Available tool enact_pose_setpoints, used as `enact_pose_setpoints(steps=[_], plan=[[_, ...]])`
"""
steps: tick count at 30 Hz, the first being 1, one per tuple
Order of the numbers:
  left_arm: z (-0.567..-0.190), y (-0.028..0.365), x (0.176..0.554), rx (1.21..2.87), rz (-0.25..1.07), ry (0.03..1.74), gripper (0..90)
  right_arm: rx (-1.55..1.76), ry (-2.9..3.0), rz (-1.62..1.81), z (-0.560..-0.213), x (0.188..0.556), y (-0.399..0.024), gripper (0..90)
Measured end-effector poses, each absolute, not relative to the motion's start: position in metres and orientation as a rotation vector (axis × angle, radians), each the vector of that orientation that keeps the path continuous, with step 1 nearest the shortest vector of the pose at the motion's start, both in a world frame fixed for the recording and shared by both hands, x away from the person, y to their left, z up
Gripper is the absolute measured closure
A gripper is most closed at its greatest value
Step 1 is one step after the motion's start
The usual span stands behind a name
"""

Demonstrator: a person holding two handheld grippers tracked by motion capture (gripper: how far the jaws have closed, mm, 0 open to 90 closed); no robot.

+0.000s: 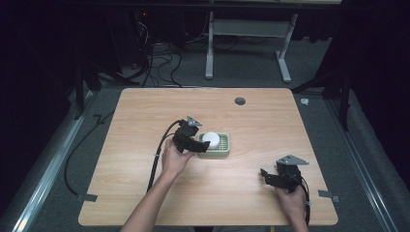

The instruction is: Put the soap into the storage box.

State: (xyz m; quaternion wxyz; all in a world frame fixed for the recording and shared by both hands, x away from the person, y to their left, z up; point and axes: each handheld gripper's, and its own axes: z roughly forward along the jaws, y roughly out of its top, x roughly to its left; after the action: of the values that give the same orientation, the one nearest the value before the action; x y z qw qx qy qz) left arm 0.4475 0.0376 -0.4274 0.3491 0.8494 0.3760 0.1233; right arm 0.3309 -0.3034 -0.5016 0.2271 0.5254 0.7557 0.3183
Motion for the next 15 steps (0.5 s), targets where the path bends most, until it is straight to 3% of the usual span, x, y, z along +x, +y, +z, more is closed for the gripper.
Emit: enact_pose_setpoints(steps=[15], plan=[[-0.426, 0.065, 0.432, 2.155, 0.325, 1.006, 24.1, 1.45, 2.082, 0.877, -0.502, 0.331, -0.303, 27.2]])
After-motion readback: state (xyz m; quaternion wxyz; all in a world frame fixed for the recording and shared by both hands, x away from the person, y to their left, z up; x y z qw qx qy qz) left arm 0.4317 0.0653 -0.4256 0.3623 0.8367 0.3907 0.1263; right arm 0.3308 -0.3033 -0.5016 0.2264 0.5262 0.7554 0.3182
